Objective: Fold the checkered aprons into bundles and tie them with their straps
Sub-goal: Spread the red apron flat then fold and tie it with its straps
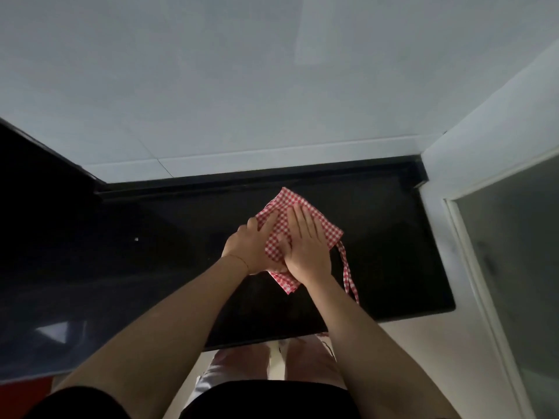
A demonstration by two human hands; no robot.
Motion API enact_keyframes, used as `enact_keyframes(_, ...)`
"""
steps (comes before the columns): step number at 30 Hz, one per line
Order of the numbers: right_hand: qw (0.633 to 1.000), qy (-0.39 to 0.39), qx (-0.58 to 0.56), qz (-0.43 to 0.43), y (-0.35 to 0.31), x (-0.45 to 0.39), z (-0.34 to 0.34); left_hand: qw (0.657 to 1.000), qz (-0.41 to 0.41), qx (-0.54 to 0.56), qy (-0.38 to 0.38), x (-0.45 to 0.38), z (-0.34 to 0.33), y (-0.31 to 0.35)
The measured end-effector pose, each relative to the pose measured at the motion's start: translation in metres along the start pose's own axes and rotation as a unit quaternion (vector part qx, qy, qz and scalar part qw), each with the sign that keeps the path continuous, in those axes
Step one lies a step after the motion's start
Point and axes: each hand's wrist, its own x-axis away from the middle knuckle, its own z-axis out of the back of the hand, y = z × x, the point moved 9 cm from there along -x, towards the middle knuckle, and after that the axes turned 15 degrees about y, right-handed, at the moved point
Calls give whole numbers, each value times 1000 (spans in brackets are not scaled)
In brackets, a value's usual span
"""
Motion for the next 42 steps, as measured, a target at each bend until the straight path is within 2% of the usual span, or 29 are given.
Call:
enact_keyframes(4,996,9,19,-88,16,-5,-1,1000,-15,19,-12,3,1,-1)
enact_keyframes(6,987,-14,30,-160,42,-17,1,999,-13,23,-21,5,1,-2)
enact_keyframes(8,979,-50,47,-193,60,-28,7,999,1,22,-25,7,-1,-1)
enact_keyframes(10,985,-28,73,-155,54,-37,19,999,32,27,-24,8,-2,2)
enact_keyframes(13,997,68,-12,-43,0,-32,49,994,87,53,-36,9,-3,7)
enact_keyframes(15,997,33,-68,4,-20,-16,53,987,99,110,-63,8,-6,11)
enact_keyframes(17,997,-7,-75,14,-16,-3,49,972,88,202,-85,7,-3,11)
enact_keyframes(19,997,-27,-61,30,-7,7,47,965,92,239,-60,5,10,-5)
enact_keyframes(20,996,-51,-54,44,-5,12,44,969,102,222,-35,5,18,-15)
enact_keyframes(22,992,-91,-21,81,-7,21,39,991,82,101,4,7,34,-23)
enact_keyframes(24,989,-94,20,114,-10,23,39,995,-3,-38,93,5,50,-4)
enact_keyframes(25,987,-88,36,126,-13,22,40,985,-56,-66,146,7,58,13)
enact_keyframes(26,986,-87,50,132,-15,20,39,977,-112,-70,169,10,59,31)
enact_keyframes(28,985,-82,69,138,-21,16,38,972,-188,-63,125,16,42,52)
enact_keyframes(29,984,-72,84,141,-22,16,38,977,-186,-59,92,15,32,50)
enact_keyframes(34,970,0,187,159,-24,30,29,995,-90,-21,43,9,6,8)
enact_keyframes(37,976,34,167,133,-23,26,33,996,-74,-19,42,7,9,-1)
enact_keyframes(40,986,34,103,128,-24,14,40,984,-123,-87,98,9,25,13)
enact_keyframes(42,988,-15,80,127,-26,8,42,972,-190,-110,86,15,25,31)
